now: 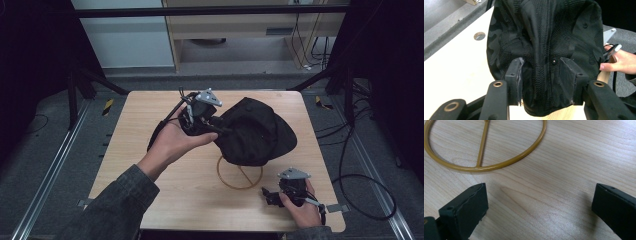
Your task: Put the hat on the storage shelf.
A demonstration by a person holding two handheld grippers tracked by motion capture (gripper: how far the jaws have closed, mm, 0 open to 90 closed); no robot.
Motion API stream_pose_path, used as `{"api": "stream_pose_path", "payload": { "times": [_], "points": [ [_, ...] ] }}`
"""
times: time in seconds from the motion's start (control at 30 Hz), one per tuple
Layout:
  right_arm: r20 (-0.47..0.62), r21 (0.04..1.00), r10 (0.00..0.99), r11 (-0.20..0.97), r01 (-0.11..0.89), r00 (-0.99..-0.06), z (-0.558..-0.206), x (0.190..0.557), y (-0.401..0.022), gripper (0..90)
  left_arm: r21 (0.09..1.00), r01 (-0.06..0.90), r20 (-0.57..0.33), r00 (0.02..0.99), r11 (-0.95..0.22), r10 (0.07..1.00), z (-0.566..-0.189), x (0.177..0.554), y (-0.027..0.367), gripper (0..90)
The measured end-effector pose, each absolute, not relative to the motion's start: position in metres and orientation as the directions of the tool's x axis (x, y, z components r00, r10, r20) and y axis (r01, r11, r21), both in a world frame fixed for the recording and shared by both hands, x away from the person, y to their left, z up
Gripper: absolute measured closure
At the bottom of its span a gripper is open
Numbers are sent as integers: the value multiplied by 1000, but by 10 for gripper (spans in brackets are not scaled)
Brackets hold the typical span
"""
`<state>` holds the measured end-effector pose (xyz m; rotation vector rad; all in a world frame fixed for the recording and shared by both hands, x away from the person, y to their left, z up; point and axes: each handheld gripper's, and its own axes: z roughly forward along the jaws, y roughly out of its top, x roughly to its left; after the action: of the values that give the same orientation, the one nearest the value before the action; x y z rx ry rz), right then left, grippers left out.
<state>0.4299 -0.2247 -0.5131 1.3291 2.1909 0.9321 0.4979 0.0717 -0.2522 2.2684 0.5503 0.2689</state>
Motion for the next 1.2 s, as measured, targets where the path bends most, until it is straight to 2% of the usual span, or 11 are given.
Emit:
{"api": "stream_pose_path", "payload": {
  "times": [0.53,0.67,0.97,1.2],
  "points": [
    [-4,723,888,320,613,-459,-513,430,-225,8,732,293,33,886,-615,462,-251,495,76,466],
    [-4,723,888,320,612,-459,-513,430,-225,8,738,288,39,884,-610,466,-251,493,79,398],
    [-5,723,888,321,612,-459,-513,430,-225,8,769,286,30,877,-572,479,-250,489,94,175],
    [-5,723,888,320,612,-459,-513,430,-225,8,781,298,9,873,-549,487,-252,487,115,86]
  ]
}}
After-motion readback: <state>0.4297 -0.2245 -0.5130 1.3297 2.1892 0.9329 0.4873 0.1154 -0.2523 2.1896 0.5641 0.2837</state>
